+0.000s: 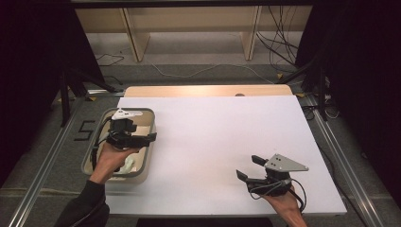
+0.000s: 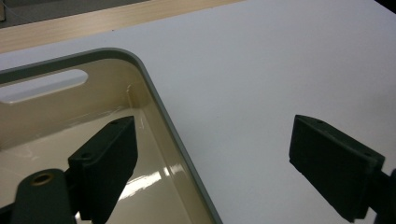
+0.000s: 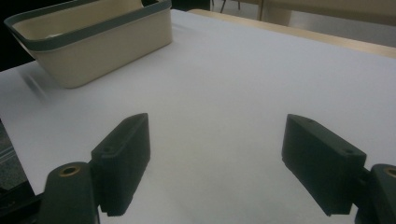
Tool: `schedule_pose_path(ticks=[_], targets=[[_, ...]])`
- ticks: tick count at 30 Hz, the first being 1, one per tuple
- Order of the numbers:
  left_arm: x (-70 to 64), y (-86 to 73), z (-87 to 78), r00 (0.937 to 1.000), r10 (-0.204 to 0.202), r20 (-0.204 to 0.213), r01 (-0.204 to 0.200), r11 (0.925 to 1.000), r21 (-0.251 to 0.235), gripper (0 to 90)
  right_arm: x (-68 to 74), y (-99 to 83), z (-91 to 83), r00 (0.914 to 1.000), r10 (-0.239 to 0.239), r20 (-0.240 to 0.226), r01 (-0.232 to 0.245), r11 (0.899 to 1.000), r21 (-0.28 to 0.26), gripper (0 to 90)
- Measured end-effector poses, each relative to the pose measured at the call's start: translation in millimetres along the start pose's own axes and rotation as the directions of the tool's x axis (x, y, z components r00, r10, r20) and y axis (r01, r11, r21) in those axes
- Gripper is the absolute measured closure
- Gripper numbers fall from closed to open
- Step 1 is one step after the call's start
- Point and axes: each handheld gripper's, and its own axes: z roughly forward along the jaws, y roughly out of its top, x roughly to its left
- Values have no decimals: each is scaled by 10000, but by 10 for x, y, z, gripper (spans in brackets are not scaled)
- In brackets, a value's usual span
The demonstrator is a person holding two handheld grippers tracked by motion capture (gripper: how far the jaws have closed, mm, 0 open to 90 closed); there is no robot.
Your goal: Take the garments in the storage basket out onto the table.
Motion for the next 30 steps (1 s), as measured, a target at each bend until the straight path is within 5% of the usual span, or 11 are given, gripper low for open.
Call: schedule_pose_path(ticks=[15, 30], targets=[[204, -12, -68, 9982, 137, -576, -79, 9950, 996, 149, -1, -6, 1, 10000, -61, -7, 61, 10000, 35, 244], [431, -81, -107, 9943, 172, -1051, 85, 9711, 2386, 155, 8, -12, 13, 10000, -45, -23, 45, 9999, 142, 244]])
